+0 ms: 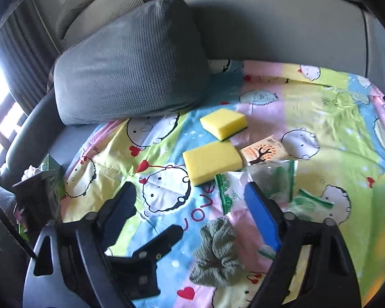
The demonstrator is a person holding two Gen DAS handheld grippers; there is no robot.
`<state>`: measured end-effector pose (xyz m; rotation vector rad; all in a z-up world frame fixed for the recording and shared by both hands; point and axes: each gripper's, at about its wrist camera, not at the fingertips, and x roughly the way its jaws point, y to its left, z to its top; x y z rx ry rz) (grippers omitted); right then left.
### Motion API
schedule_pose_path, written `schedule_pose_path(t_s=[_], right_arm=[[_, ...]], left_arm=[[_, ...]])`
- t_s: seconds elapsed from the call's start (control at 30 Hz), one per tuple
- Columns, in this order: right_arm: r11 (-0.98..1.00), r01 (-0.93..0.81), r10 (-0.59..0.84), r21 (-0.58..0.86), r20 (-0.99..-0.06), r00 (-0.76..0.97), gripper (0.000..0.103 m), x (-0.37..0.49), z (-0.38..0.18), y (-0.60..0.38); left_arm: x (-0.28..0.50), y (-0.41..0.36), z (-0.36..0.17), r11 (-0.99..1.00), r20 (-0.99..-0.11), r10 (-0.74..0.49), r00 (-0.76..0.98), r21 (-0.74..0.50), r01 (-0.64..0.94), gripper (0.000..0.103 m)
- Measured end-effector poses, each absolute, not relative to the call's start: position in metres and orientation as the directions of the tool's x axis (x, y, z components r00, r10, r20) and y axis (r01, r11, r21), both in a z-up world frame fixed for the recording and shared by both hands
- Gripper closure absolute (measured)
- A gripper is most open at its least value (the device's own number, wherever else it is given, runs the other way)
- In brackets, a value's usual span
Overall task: Organize objects
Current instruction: 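Reach the right tool to the green towel and close on it, then lift the green towel with the right tool and carry it over the white box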
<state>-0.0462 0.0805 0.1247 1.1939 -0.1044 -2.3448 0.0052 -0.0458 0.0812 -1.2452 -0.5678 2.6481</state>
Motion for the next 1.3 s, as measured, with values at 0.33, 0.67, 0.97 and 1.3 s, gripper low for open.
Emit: schedule_pose_path(t_s=[0.33, 0.67, 0.97, 1.3], right_arm=[[-0.853, 0.308, -0.508, 0.421, -0.803, -0.311, 0.03, -0.049, 0.063, 0.11], [-0.842, 0.278, -0.523, 0.463, -0.827, -0.207, 0.034, -0.035, 0.025, 0.116], [-0.819, 0.283, -0.553, 0.498, -0.816, -0.165, 0.034, -0.045, 0.007, 0.107], [-0.815, 0.276, -0.568, 0.51, -0.798, -0.201, 0.063, -0.042, 0.016, 0.122]], left_arm=[[-0.004, -0.05, 0.047, -0.846, -0.748, 0.406, -0.525, -0.525, 0.094, 0.009], [0.008, 0.002, 0.028, -0.886, -0.831, 0.416, -0.37, -0.462, 0.043, 0.026], [0.018, 0.014, 0.024, -0.91, -0.85, 0.377, -0.367, -0.414, 0.024, 0.048], [0.022, 0.026, 0.025, -0.907, -0.836, 0.403, -0.373, -0.421, -0.037, 0.071]])
